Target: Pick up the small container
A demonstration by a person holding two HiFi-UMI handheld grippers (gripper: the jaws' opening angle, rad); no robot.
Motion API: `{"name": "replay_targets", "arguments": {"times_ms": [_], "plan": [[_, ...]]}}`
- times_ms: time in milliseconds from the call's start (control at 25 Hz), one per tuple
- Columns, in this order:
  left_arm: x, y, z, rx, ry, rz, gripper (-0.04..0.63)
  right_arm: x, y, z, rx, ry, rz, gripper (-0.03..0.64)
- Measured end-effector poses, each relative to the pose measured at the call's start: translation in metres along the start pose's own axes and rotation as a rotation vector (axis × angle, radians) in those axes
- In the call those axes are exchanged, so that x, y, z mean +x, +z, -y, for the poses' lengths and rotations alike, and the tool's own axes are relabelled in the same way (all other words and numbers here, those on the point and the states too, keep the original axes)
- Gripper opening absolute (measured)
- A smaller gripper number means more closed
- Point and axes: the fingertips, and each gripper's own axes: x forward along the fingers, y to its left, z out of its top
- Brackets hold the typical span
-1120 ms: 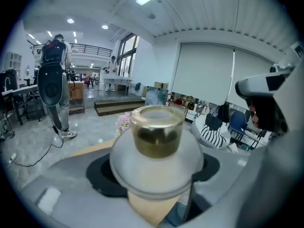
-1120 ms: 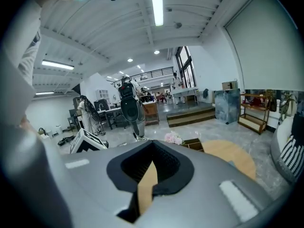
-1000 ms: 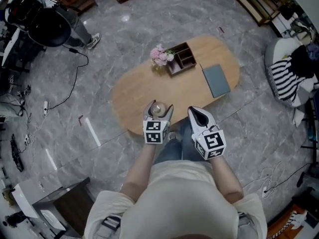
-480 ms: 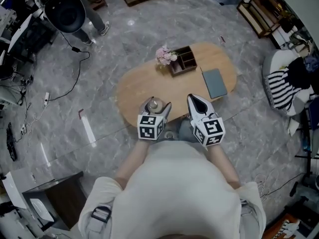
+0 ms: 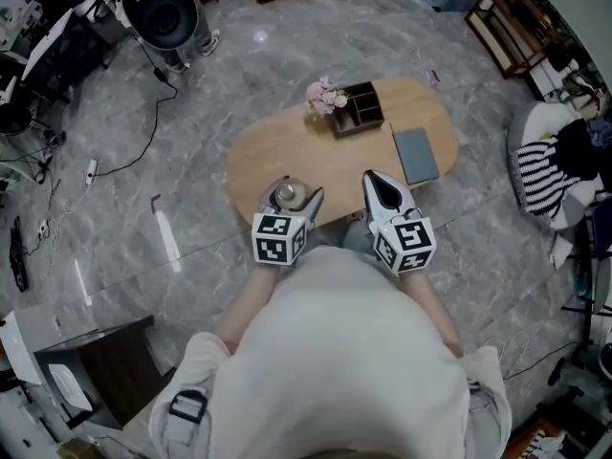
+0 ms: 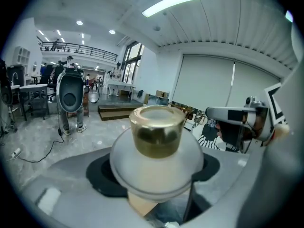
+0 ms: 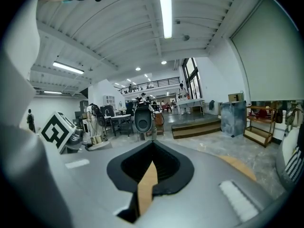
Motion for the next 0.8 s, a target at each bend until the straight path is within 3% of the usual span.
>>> {"name": "replay_targets", "arguments": {"times_ms": [280,800], "plan": [[-0.003,0.009,0.001,0.016,-0.007,0.023,0.342,-0.002,0.004,-0.008,-0.051,0.013,0.012,-0.003],[-0.006,0.013,-0.001,0.006,-0.024,0.038,0.342,-0.002,0.001,-0.010,-0.044,-0.001,0.007,-0.003]]}}
